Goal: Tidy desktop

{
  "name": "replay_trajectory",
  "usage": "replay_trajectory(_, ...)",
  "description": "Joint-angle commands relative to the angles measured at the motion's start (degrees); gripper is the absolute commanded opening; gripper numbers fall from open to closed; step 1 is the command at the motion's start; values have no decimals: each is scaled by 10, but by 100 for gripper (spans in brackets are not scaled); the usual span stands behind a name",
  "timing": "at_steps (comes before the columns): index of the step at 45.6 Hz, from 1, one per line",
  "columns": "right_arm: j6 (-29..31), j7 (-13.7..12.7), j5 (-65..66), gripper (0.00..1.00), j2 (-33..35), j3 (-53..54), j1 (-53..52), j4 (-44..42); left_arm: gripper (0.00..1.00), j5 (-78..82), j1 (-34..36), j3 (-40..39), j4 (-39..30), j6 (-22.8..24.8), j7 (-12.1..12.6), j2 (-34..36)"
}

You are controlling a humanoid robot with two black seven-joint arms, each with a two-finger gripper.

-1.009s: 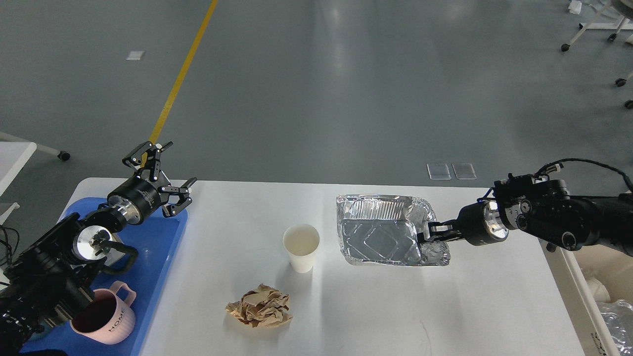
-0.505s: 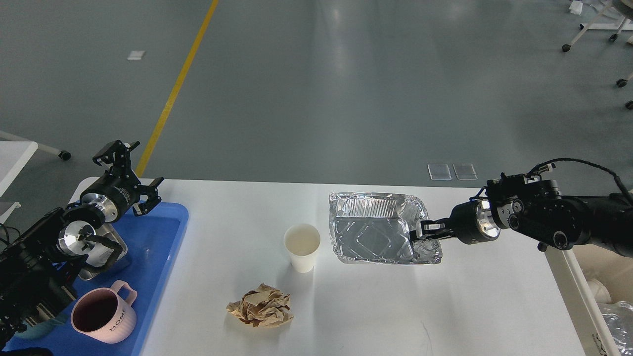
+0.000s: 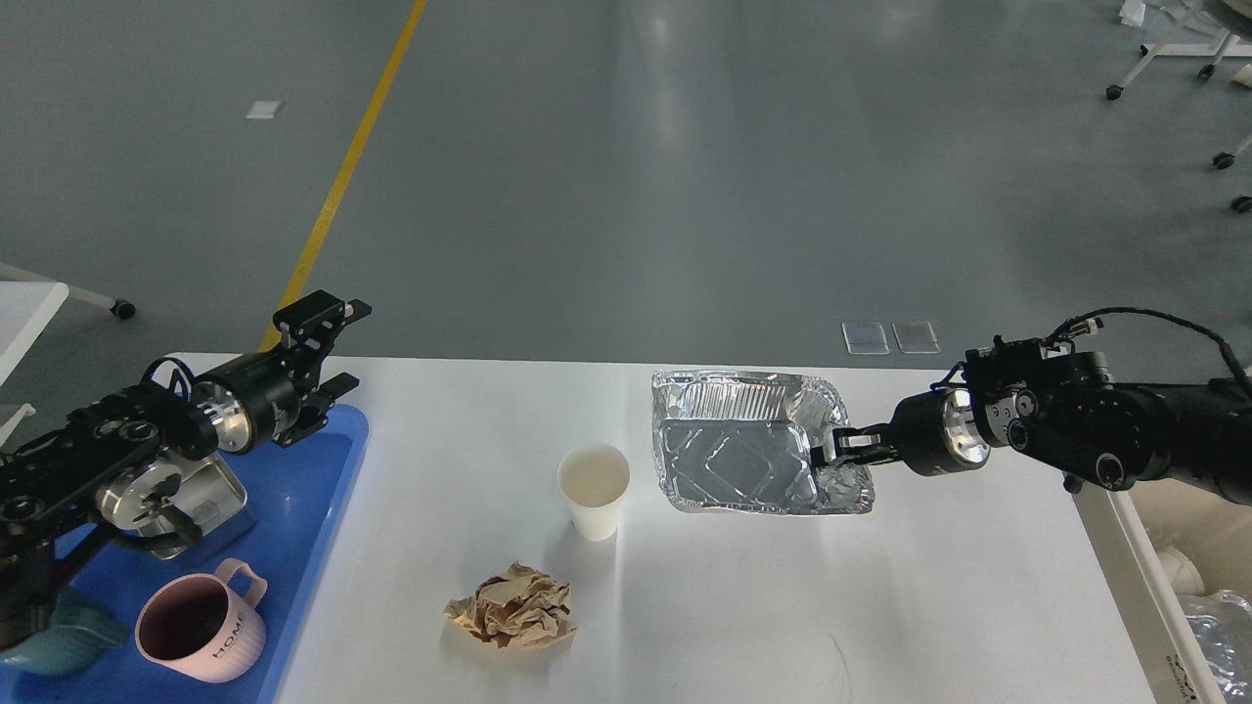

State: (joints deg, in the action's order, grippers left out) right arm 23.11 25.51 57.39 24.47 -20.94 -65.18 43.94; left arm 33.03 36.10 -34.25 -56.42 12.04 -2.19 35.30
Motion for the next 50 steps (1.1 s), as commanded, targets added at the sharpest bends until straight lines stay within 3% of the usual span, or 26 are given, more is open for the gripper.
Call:
replay_trajectory(1,-1,1,0,0,-2,1,-5,0,97,5,-1,73,-105,-2,2,123)
replay_trajectory(10,-3,0,0,0,-2,1,-13,0,97,6,-1,134,-274,-1,8,308)
replay_trajectory(17,-4,0,0,0,-2,1,-14,-1,97,14,0,160,-347,17,5,434)
replay_trajectory(28,-5,1,0,0,-2,1,-14,-1,97,40,6,154,-381,130,-6,591)
replay_trajectory(36,-6,1,0,0,2,2,-14,0,97,83,36,136,-363,276,-74,685)
replay_trajectory(42,-8,2,0,0,2,3,-14,0,97,91,81,138,-354,332,-72,703)
replay_trajectory(50,-12,2,0,0,3,3,-16,1,97,92,88,136,-354,345,-53,704)
